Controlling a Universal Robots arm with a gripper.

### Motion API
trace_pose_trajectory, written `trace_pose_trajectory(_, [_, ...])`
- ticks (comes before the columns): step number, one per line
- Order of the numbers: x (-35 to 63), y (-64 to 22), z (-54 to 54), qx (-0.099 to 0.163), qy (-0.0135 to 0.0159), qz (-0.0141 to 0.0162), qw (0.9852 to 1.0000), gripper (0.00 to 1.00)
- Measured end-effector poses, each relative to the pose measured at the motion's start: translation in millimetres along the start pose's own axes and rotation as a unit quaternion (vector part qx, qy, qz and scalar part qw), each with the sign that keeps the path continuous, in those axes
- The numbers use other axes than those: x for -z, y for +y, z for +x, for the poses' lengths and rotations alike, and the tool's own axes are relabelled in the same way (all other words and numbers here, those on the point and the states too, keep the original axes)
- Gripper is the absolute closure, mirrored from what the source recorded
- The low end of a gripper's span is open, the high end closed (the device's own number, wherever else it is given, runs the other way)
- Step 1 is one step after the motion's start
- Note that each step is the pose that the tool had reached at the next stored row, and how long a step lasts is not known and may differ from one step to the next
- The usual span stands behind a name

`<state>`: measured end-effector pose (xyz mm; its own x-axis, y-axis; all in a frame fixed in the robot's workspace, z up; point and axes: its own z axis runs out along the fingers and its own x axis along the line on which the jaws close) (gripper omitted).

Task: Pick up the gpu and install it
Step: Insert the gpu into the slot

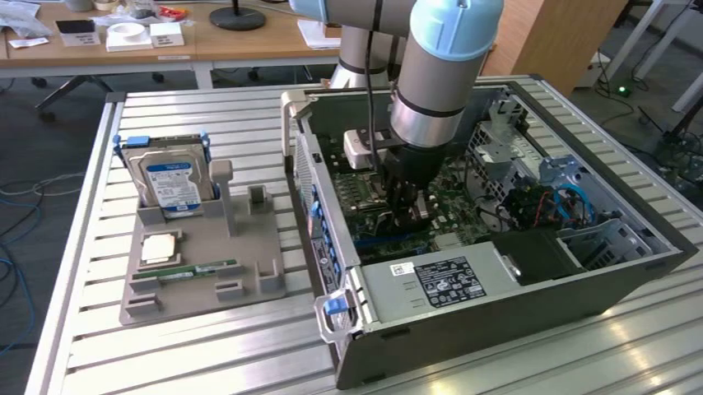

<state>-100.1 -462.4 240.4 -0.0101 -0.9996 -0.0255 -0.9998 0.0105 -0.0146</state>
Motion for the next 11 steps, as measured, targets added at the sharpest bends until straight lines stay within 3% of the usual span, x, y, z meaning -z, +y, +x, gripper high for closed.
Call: trace_pose_trajectory(11, [-1.4,0.1,0.1,0.0,0.0003,-0.0001,1.0,0.74])
